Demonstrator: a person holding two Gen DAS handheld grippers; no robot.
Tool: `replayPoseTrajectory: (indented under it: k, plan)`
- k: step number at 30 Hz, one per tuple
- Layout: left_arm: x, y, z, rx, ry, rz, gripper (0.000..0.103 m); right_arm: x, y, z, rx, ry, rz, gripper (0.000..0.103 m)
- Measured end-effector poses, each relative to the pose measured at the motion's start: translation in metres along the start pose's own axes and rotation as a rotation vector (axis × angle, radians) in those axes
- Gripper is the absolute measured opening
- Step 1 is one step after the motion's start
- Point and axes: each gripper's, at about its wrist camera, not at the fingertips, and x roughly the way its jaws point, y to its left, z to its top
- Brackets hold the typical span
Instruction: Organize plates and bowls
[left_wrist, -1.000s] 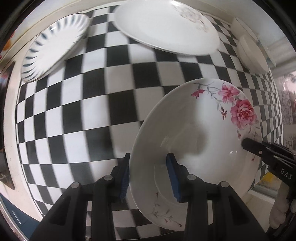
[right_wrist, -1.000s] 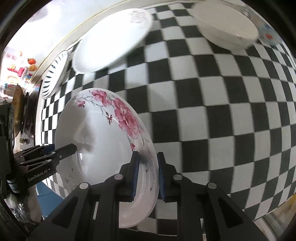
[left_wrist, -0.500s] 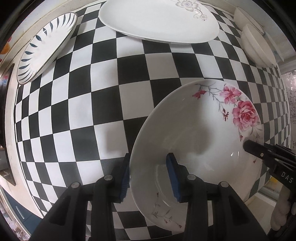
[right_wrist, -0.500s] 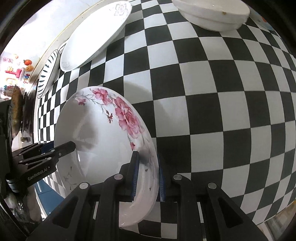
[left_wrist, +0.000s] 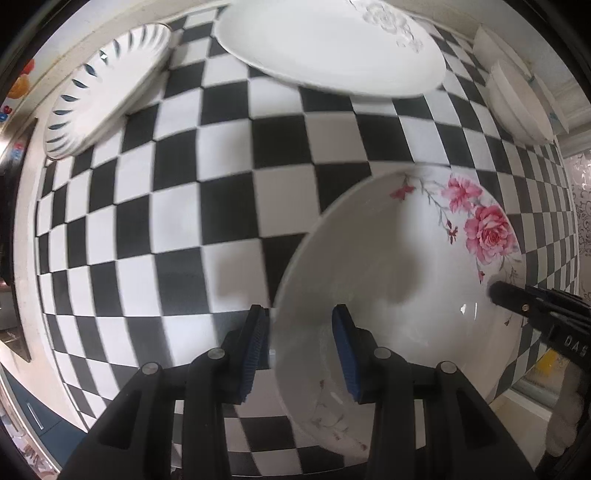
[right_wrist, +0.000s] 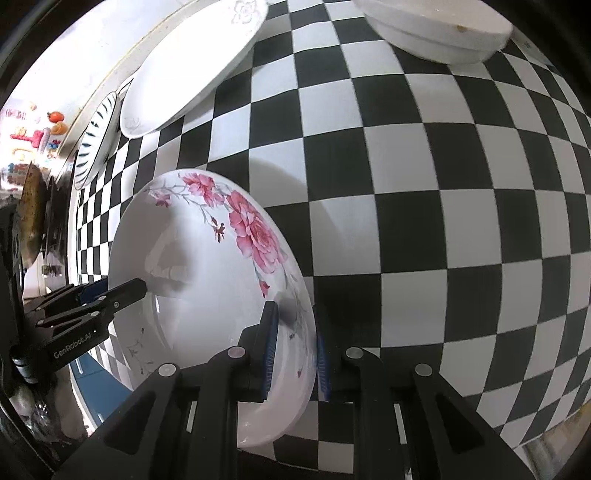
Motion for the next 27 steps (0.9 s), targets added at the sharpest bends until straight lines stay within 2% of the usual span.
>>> replayPoseTrajectory:
  k: [3,4,6,7,8,12,16,18,22,27]
  plan:
    - [-0.020,0.015,0.002,-0.033,-0.014,-0.018,0.036,-0.022,-0.003,0.005,0.041,-0.036,0.007,0.021]
    - [-0.026,0.020,0.005,-0.042,-0.020,-0.025,0.036,-0.033,-0.002,0.008,0.047,-0.045,0.034,0.023]
    - [-0.046,0.036,0.015,-0.064,-0.053,-0.057,0.036,-0.055,0.001,0.019,0.073,-0.093,0.063,0.043]
    - [-0.053,0.042,0.021,-0.067,-0.063,-0.074,0.036,-0.062,0.003,0.024,0.082,-0.112,0.078,0.058]
    - [-0.058,0.047,0.029,-0.069,-0.069,-0.094,0.036,-0.072,0.007,0.034,0.090,-0.143,0.104,0.066]
    - [-0.065,0.066,0.085,-0.108,-0.079,-0.155,0.036,-0.089,0.027,0.080,0.082,-0.196,0.149,0.067]
    - [-0.051,0.076,0.133,-0.178,-0.052,-0.229,0.036,-0.087,0.042,0.133,0.037,-0.214,0.117,0.067]
    - [-0.042,0.078,0.150,-0.202,-0.039,-0.241,0.036,-0.079,0.045,0.160,0.031,-0.200,0.108,0.067]
    - [-0.023,0.075,0.178,-0.210,-0.007,-0.228,0.036,-0.056,0.043,0.214,0.023,-0.159,0.080,0.067]
    - [-0.004,0.066,0.197,-0.189,0.015,-0.160,0.036,-0.025,0.034,0.261,0.028,-0.080,0.078,0.066]
